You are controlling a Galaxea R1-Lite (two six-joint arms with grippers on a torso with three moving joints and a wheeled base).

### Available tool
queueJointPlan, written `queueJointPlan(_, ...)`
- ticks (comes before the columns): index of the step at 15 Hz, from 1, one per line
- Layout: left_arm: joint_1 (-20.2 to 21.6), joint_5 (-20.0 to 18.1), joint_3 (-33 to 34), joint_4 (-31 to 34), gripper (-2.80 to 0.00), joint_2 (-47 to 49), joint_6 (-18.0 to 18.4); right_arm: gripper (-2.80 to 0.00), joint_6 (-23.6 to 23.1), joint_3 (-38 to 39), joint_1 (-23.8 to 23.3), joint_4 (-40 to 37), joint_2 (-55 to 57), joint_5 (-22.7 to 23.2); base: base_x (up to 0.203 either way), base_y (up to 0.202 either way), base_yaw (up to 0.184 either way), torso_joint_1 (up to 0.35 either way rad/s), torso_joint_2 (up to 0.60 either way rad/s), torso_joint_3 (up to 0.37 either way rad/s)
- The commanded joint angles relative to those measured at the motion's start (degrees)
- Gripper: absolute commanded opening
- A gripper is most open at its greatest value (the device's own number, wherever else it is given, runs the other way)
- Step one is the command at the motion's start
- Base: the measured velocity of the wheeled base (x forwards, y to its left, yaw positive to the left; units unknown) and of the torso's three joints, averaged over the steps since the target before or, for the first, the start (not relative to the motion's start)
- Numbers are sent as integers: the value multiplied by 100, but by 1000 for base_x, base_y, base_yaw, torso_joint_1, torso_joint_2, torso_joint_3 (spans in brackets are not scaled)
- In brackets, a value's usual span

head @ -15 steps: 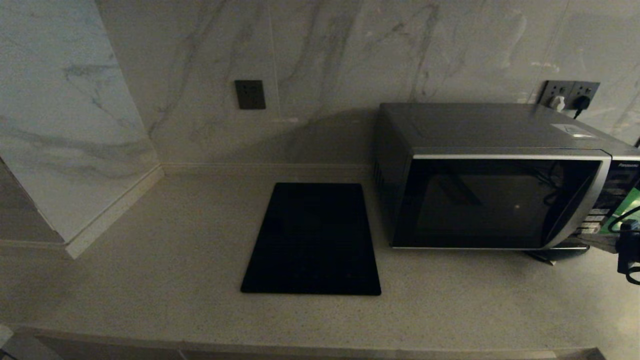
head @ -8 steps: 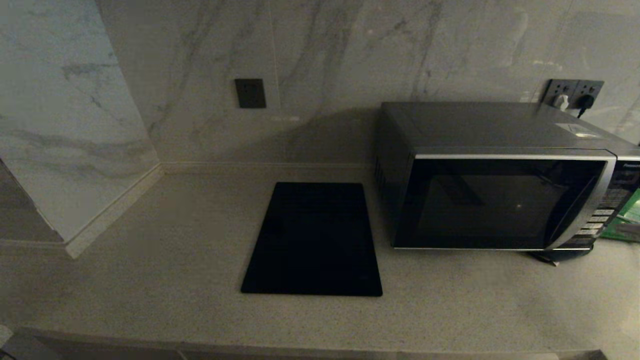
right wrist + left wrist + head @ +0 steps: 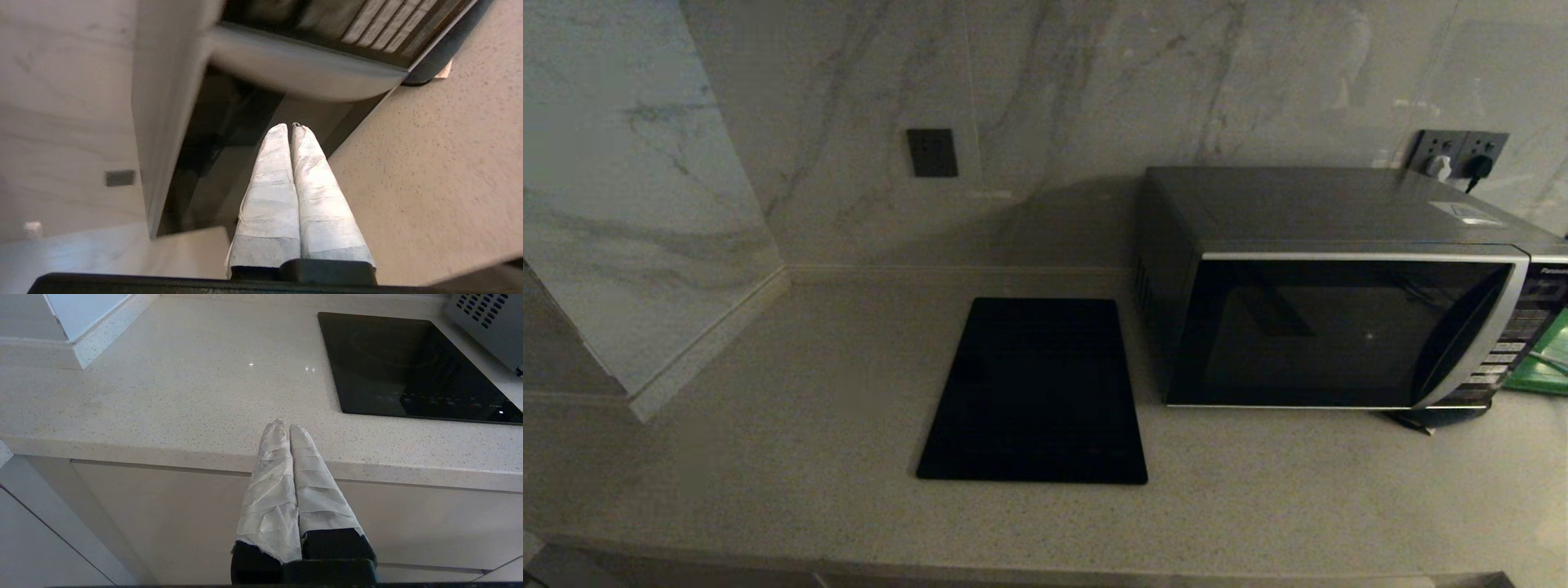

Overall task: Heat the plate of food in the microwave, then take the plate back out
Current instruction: Open the microwave oven

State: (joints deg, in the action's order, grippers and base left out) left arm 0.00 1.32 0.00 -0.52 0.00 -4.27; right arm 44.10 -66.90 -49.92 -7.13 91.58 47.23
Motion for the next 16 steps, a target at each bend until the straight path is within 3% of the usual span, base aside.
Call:
queueJointPlan(1,0,0,0,0,-280,9,-4,-280,-161,-17,263,-376,-1088,-280,0,0,0,0,0,0)
queueJointPlan(3,0,0,0,0,-280,0,-4,-280,-424,-187,900,-843,-1488,-993,0,0,0,0,0,0)
queueJointPlan(5,0,0,0,0,-280,0,-4,-280,-771,-357,1668,-1280,-1808,-2022,0,0,0,0,0,0)
queueJointPlan(9,0,0,0,0,-280,9,-4,-280,-1573,-452,3403,-1527,-2461,-4782,0,0,0,0,0,0)
queueJointPlan(10,0,0,0,0,-280,1,-4,-280,-1913,-451,3654,-1530,-2753,-5244,0,0,0,0,0,0)
queueJointPlan(12,0,0,0,0,-280,6,-4,-280,-2429,-425,3940,-1529,-3354,-5590,0,0,0,0,0,0)
queueJointPlan(16,0,0,0,0,-280,8,-4,-280,-3306,126,4158,-1530,-4903,-5686,0,0,0,0,0,0)
